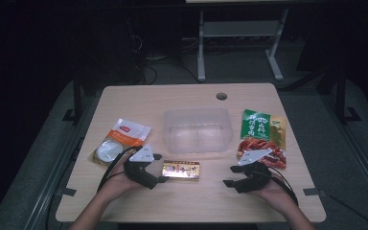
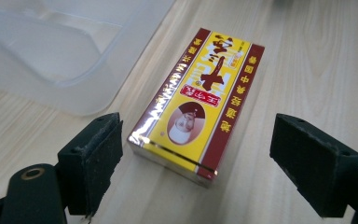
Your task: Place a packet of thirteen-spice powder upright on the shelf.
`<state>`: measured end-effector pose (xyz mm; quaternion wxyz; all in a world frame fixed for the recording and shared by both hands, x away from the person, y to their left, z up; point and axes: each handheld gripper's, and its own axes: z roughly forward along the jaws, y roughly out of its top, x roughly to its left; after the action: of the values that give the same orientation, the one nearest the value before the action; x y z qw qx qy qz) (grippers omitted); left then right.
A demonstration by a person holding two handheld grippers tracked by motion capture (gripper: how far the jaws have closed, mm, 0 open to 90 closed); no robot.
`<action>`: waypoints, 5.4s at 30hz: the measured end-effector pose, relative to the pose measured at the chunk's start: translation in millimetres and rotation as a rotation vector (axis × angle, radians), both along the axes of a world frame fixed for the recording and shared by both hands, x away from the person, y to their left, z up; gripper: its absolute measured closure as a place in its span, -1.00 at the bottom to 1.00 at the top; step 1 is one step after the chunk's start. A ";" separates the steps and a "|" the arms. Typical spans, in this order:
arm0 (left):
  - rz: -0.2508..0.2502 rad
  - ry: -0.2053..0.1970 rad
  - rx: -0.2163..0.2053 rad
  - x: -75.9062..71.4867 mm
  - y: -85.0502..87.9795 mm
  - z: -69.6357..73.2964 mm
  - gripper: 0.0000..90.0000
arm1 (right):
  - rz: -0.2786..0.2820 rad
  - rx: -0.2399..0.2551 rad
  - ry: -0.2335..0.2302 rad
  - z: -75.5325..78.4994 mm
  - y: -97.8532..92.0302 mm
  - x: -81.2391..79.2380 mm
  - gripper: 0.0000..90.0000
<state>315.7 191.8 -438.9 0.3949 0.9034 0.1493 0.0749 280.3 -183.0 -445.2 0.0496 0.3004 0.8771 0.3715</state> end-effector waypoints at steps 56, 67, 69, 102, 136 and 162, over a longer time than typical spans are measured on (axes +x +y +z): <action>-0.096 0.106 0.105 8.8 -21.8 -23.4 -0.29 | 0.033 0.007 -0.029 -5.0 2.2 8.5 -0.30; -0.070 0.136 -0.028 8.2 -5.8 -5.5 -0.28 | 0.042 0.026 -0.044 -2.1 -1.1 8.4 -0.33; -0.069 0.141 -0.050 7.0 -2.5 -2.8 -0.28 | 0.044 0.036 -0.040 -1.1 -1.7 7.8 -0.36; -0.046 0.109 -0.177 -23.1 29.4 27.8 -0.29 | 0.413 0.203 -0.092 56.3 50.5 39.2 -0.62; -0.128 0.088 -0.234 -29.0 23.9 31.2 -0.29 | 0.582 0.291 -0.065 47.7 97.3 49.8 -0.64; -0.199 0.115 -0.240 -26.0 25.2 23.6 -0.30 | 0.597 0.316 -0.087 48.6 90.2 41.8 -0.31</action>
<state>289.7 217.0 -415.3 0.4963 0.8628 0.0894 -0.0350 322.1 -92.8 -396.5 -0.0708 0.0183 0.8550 0.5134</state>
